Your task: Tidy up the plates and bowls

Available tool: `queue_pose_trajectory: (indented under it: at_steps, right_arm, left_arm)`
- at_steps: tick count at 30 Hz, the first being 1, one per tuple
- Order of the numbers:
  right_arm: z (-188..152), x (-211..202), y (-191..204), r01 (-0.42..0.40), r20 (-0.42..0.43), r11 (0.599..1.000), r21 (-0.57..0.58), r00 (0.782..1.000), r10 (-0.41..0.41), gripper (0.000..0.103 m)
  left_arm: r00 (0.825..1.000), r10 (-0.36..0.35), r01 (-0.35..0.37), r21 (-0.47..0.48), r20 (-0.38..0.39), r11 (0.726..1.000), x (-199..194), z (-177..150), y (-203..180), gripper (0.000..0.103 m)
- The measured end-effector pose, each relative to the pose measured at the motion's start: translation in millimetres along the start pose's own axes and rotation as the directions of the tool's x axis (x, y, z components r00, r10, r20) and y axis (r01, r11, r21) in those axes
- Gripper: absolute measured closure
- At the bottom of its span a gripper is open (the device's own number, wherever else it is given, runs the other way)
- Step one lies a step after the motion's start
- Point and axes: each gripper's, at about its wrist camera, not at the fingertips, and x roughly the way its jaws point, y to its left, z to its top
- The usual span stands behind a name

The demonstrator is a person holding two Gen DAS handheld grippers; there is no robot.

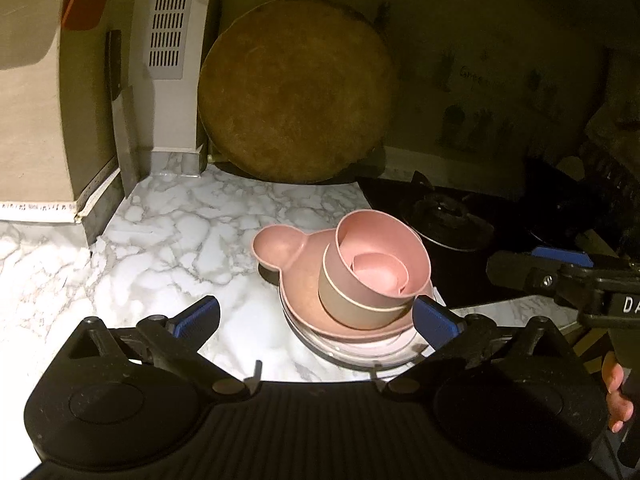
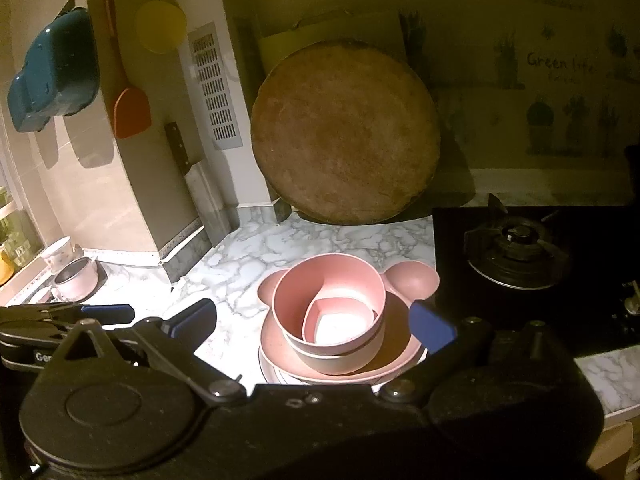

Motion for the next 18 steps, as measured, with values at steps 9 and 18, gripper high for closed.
queue_pose_trajectory:
  at_steps: [9, 18]
  right_arm:
    - [-16, -14, 6, 0.012, 0.008, 0.999, 0.038, 1.0, -0.012, 0.0]
    - [-30, -23, 11, 0.051, 0.023, 0.996, 0.07, 0.998, -0.053, 0.0]
  left_arm:
    - [0.998, 0.06, -0.061, -0.058, -0.021, 0.996, -15, -15, 3, 0.0]
    - [0.995, 0.094, -0.093, -0.076, 0.015, 0.993, -28, -17, 0, 0.0]
